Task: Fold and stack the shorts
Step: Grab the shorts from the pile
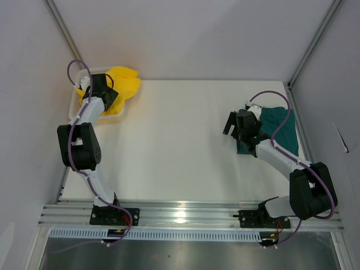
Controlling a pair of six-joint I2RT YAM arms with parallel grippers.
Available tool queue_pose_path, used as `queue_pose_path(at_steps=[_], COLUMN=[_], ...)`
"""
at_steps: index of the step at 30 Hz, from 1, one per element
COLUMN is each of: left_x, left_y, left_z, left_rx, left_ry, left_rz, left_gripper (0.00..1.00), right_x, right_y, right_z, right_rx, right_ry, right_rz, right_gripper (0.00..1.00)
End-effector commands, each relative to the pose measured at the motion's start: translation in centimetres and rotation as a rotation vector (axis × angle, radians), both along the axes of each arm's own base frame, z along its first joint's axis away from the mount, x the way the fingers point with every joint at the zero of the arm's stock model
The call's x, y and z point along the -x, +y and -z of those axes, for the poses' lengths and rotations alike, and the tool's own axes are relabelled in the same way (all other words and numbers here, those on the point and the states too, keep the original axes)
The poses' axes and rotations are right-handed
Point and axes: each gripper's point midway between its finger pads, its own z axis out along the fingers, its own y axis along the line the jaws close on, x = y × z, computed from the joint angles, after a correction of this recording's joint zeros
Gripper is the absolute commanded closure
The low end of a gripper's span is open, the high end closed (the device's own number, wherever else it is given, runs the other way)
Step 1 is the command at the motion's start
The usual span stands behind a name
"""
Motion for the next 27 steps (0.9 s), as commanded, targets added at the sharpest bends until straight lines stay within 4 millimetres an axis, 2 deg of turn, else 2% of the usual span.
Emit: queue_pose_path(at_steps=[1, 2, 4, 5, 8, 9, 12, 13, 15, 16, 19, 20, 21, 23, 24, 25, 26, 27], left_x=[-2.8, -3.3, -3.9, -4.2, -4.3, -3.9, -3.1, -2.3, -1.2, 0.2, 2.9, 5.0, 6.2, 8.8, 11.4, 12.6, 14.9, 16.4], left_y=[1.2, 0.9, 1.1, 0.9, 1.1, 1.0, 1.1, 0.9, -0.2, -0.8, -3.2, -4.0, -5.4, -6.5, -7.4, -8.1, -9.1, -10.2], left_z=[-2.0, -2.2, -3.3, -4.5, -8.3, -10.7, -15.2, -18.1, -21.0, -25.1, -30.4, -34.3, -36.0, -39.2, -41.6, -42.8, -44.3, -45.4], left_rx=[-0.017, -0.013, -0.043, -0.064, -0.115, -0.136, -0.164, -0.169, -0.138, -0.141, -0.121, -0.15, -0.153, -0.165, -0.165, -0.161, -0.15, -0.135], left_ry=[-0.098, -0.113, -0.136, -0.159, -0.237, -0.284, -0.373, -0.437, -0.522, -0.631, -0.764, -0.842, -0.882, -0.962, -1.031, -1.064, -1.114, -1.156], left_rz=[0.037, 0.071, 0.101, 0.129, 0.153, 0.154, 0.142, 0.141, 0.161, 0.171, 0.207, 0.22, 0.245, 0.255, 0.273, 0.285, 0.306, 0.331], left_gripper=[0.4, 0.64, 0.83, 1.0, 1.0, 1.0, 1.0, 1.0, 1.0, 1.0, 1.0, 1.0, 1.0, 1.0, 1.0, 1.0, 1.0, 1.0], right_x=[-0.8, -0.8, -0.8, -0.8, -0.8, -0.8, -0.8, -0.9, -0.8, -0.9, -0.9, -0.9, -0.9, -0.9, -0.9, -0.9, -0.9, -0.9], right_y=[0.3, 0.3, 0.3, 0.3, 0.3, 0.4, 0.4, 0.4, 0.5, 0.5, 0.5, 0.4, 0.5, 0.5, 0.5, 0.5, 0.5, 0.6], right_z=[-1.4, -1.4, -1.4, -1.4, -1.4, -1.5, -1.3, -1.4, -1.3, -1.4, -1.4, -1.3, -1.4, -1.4, -1.4, -1.3, -1.4, -1.5], right_rx=[-0.026, -0.027, -0.024, -0.025, -0.026, -0.026, -0.025, -0.027, -0.028, -0.028, -0.026, -0.025, -0.025, -0.025, -0.025, -0.026, -0.027, -0.029], right_ry=[-0.066, -0.066, -0.066, -0.065, -0.068, -0.071, -0.066, -0.067, -0.066, -0.069, -0.069, -0.067, -0.069, -0.069, -0.069, -0.067, -0.07, -0.072], right_rz=[0.009, 0.009, 0.008, 0.007, 0.004, 0.002, 0.001, 0.0, -0.003, -0.004, -0.003, -0.002, -0.005, -0.008, -0.006, -0.005, -0.005, -0.006], right_gripper=[0.01, 0.01, 0.01, 0.01, 0.01, 0.01, 0.0, 0.0, 0.01, 0.01, 0.0, 0.0, 0.01, 0.0, 0.0, 0.01, 0.01, 0.01])
